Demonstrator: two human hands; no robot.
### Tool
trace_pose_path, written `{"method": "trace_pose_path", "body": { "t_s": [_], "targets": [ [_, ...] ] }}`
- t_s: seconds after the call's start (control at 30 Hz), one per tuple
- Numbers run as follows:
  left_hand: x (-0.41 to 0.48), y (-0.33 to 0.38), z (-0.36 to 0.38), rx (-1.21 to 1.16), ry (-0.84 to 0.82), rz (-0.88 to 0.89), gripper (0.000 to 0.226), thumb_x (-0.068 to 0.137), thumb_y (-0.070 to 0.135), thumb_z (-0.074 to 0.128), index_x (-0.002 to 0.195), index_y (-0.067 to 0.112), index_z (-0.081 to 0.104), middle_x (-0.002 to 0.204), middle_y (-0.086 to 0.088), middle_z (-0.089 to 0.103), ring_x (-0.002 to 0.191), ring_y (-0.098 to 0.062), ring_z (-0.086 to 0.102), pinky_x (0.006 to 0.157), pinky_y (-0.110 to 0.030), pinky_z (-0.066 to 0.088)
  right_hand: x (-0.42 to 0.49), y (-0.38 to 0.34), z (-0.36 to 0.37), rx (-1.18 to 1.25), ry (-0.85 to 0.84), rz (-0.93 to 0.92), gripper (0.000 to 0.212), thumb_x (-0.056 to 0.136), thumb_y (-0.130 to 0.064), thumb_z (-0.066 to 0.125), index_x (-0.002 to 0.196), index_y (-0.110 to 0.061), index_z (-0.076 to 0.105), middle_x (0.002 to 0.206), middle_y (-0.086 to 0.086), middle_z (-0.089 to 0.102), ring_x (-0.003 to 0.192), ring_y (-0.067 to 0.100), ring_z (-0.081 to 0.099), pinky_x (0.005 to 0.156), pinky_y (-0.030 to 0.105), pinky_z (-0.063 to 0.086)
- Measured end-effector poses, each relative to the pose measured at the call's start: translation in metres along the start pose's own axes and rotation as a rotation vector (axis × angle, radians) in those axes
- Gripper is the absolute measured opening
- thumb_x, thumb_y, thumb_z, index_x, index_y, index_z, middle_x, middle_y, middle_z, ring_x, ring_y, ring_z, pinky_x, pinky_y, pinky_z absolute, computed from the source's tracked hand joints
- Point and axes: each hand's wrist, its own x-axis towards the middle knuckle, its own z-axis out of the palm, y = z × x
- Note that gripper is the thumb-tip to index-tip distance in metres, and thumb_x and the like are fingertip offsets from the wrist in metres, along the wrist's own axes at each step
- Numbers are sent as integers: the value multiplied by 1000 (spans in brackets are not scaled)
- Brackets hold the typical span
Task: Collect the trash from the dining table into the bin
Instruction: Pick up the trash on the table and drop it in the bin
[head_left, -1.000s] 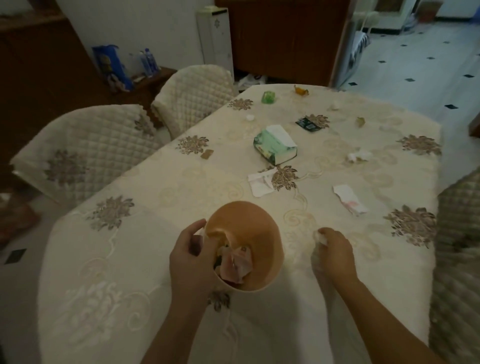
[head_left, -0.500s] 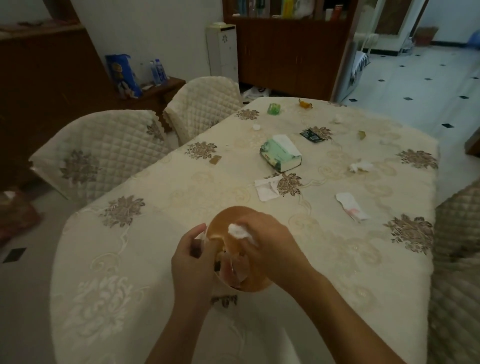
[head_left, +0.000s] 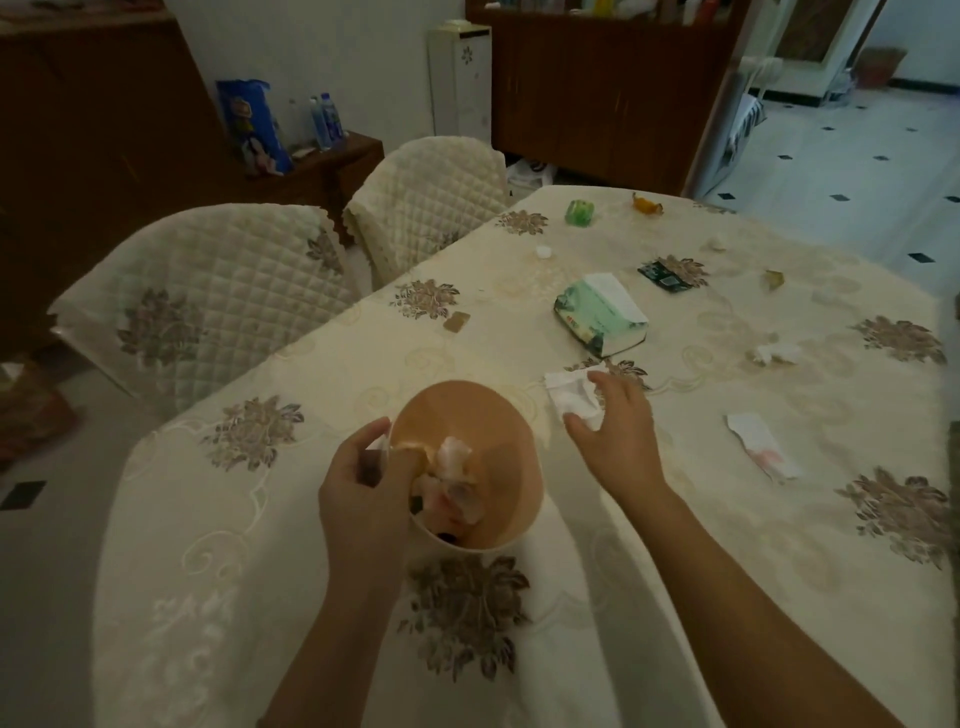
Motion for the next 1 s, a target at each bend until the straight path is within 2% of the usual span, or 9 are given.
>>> {"method": "trace_pose_path", "body": {
  "t_s": [0.17, 0.33, 0.4, 0.43, 0.53, 0.63, 0.8, 0.9, 1.0],
  "targets": [
    [37, -11, 8, 29, 50, 26, 19, 85, 16, 62, 99, 29, 60, 72, -7, 50, 67, -18, 49, 66, -33, 45, 41, 44, 45, -142, -159, 170, 69, 78, -21, 67, 134, -6, 30, 144, 23, 25, 134, 36, 18, 110, 47, 21],
    [54, -14, 14, 9, 65, 14, 19, 84, 19, 62, 98, 31, 63, 78, -13, 54, 71, -21, 53, 70, -37, 47, 67, 60, 70, -162, -204, 207, 73, 81, -28, 64, 139, -14, 21, 148, 26, 10, 138, 37, 5, 110, 48, 14],
    [56, -15, 16, 12, 66, 14, 19, 84, 20, 62, 92, 37, 61, 80, -13, 57, 73, -21, 55, 71, -37, 48, 75, 69, 78, -215, -232, 192, 62, 85, -28, 58, 136, -11, 27, 146, 29, 17, 135, 39, 14, 109, 48, 19],
    [57, -16, 16, 13, 65, 17, 20, 84, 20, 61, 92, 38, 60, 80, -10, 58, 73, -20, 55, 69, -35, 48, 77, 72, 80, -249, -236, 162, 51, 87, -27, 53, 130, -6, 36, 138, 30, 31, 130, 41, 26, 105, 47, 26],
    [58, -17, 16, 0, 59, 7, 19, 84, 21, 62, 92, 39, 61, 77, -9, 56, 73, -21, 54, 69, -36, 47, 77, 78, 87, -305, -183, 51, 25, 82, -9, 46, 95, 6, 60, 95, 31, 61, 93, 43, 56, 82, 44, 42],
    [59, -17, 15, -18, 61, -8, 19, 84, 20, 61, 91, 38, 61, 77, -7, 56, 72, -20, 55, 68, -34, 48, 76, 85, 90, -283, -139, 56, 16, 71, 9, 54, 82, 5, 65, 85, 28, 62, 84, 41, 57, 72, 39, 45],
    [52, -15, 11, -43, 69, -31, 22, 84, 15, 61, 92, 36, 61, 72, -3, 52, 67, -16, 53, 65, -31, 47, 67, 68, 77, -101, 0, 128, 19, 82, 6, 50, 94, 2, 64, 97, 22, 65, 91, 34, 57, 77, 34, 42],
    [43, -13, 0, -41, 88, -44, 20, 84, 16, 62, 101, 28, 62, 73, -5, 51, 68, -17, 52, 67, -35, 48, 52, 22, 47, 51, 168, 3, 14, 85, 0, 53, 93, -1, 64, 93, 17, 66, 86, 27, 57, 75, 26, 37],
    [29, -7, -14, -30, 106, -42, 23, 84, 19, 62, 107, 24, 61, 73, -5, 50, 70, -20, 52, 70, -39, 47, 23, -30, 10, 211, 233, -172, 11, 84, -4, 57, 91, -8, 64, 84, 5, 62, 79, 10, 52, 69, 14, 38]
  ]
}}
